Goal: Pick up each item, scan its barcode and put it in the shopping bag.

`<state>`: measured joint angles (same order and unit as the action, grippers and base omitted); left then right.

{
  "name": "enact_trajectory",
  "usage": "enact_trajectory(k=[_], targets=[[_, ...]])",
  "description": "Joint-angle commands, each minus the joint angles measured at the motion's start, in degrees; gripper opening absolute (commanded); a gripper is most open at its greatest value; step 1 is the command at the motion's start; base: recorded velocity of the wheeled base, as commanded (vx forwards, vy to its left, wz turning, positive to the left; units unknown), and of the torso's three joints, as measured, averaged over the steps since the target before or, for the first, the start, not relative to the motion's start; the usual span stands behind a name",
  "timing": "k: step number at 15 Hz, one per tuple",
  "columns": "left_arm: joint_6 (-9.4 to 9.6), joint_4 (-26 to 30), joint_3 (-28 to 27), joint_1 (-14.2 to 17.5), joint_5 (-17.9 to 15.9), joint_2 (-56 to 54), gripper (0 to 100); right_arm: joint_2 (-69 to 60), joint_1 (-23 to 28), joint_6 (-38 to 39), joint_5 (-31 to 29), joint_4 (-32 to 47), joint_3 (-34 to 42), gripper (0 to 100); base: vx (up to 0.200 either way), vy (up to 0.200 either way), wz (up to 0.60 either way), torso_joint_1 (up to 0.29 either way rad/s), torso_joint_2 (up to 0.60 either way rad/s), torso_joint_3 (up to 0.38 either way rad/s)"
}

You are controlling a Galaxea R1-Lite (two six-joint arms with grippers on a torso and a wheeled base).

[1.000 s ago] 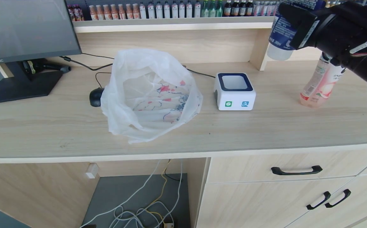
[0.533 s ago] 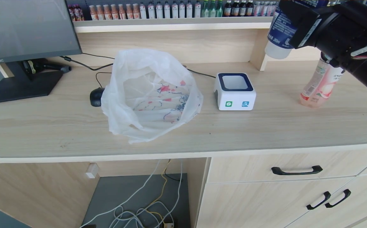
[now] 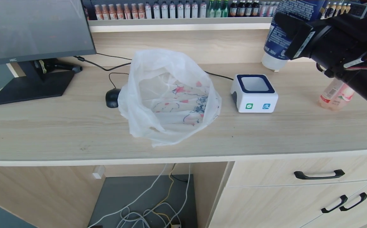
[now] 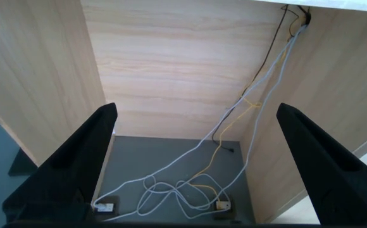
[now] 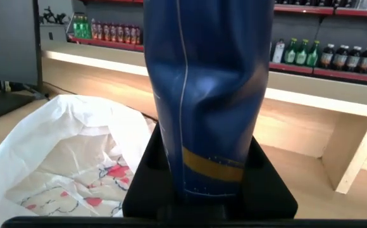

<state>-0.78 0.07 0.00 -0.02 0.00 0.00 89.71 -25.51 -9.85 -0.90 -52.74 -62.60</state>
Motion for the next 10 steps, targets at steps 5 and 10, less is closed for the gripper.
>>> enact_trajectory(k=[5, 10], targets=[[0.08, 0.01, 0.00, 0.02, 0.00, 0.09, 100, 0.03, 0.03, 0.01, -0.06, -1.76, 2.57, 0, 0.000, 0.200, 0.00, 0.000, 0.00, 0.003], [0.16, -0.07, 0.00, 0.02, 0.00, 0.00, 100, -0.06, 0.03, 0.01, -0.06, -2.46, 3.62, 0, 0.000, 0.080, 0.00, -0.001, 0.00, 0.002]])
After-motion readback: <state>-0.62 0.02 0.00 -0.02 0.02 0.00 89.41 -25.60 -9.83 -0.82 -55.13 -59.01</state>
